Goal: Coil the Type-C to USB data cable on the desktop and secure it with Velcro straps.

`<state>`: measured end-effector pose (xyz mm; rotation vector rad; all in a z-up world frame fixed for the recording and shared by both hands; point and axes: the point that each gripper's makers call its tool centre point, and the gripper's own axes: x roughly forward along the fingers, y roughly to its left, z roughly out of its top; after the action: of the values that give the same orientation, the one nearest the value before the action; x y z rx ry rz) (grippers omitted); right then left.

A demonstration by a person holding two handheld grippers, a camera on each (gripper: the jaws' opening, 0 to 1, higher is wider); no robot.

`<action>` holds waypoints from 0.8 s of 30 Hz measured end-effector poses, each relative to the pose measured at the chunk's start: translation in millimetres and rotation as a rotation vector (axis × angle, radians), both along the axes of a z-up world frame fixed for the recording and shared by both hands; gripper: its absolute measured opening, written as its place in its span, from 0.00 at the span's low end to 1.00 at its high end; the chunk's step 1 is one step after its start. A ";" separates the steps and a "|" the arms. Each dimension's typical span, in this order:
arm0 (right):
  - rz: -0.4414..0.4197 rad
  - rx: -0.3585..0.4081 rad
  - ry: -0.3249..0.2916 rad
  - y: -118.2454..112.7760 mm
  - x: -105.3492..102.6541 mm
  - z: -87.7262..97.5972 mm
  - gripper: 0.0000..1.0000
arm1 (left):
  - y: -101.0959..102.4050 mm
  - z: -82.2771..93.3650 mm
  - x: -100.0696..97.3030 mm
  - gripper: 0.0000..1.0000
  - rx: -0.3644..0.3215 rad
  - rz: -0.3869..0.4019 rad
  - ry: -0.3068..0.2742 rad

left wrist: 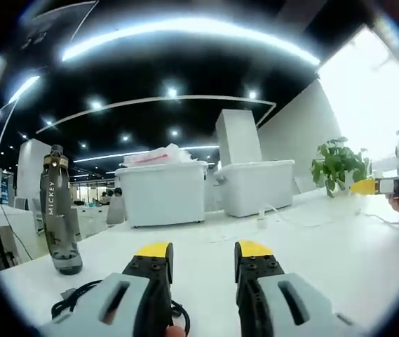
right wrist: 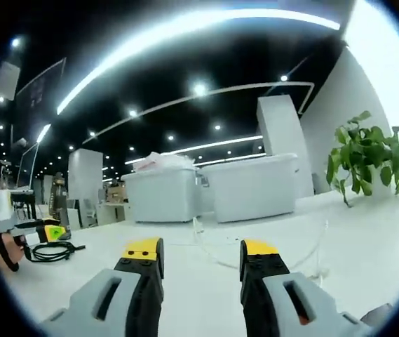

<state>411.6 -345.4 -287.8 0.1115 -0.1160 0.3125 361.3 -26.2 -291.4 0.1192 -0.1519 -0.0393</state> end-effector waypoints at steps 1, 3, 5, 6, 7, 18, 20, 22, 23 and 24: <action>0.002 -0.007 0.008 0.9 0.6 -1.4 0.42 | -2.1 -0.6 0.1 0.36 0.007 -0.006 0.002; -0.001 -0.038 -0.008 2.6 -3.3 -0.2 0.42 | -4.2 -0.7 -0.9 0.36 0.018 -0.008 0.002; -0.002 -0.048 -0.024 4.1 -6.9 1.7 0.42 | -4.3 -0.1 -1.4 0.36 0.029 -0.008 -0.001; -0.002 -0.048 -0.024 4.2 -7.5 1.5 0.42 | -4.3 0.0 -1.4 0.36 0.030 -0.008 -0.001; 0.000 -0.038 -0.017 4.8 -8.0 0.5 0.42 | -4.6 -0.4 -1.8 0.36 0.028 -0.009 -0.001; 0.029 -0.033 0.003 11.6 -8.1 -4.3 0.42 | -11.1 -3.0 -1.7 0.36 0.024 -0.029 0.009; 0.028 -0.037 0.004 11.5 -7.6 -4.8 0.42 | -12.2 -3.8 -2.2 0.36 0.025 -0.032 0.011; 0.030 -0.037 0.007 11.8 -7.1 -5.5 0.42 | -13.2 -4.5 -2.4 0.37 0.029 -0.033 0.013; 0.032 -0.035 0.010 12.3 -7.3 -6.2 0.42 | -13.6 -4.8 -2.3 0.37 0.033 -0.034 0.014; 0.034 -0.035 0.012 13.0 -7.6 -6.8 0.43 | -14.1 -5.0 -2.2 0.38 0.034 -0.035 0.015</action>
<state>404.0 -332.5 -294.6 0.0804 -0.0966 0.3475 359.1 -40.2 -296.4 0.1502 -0.1386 -0.0781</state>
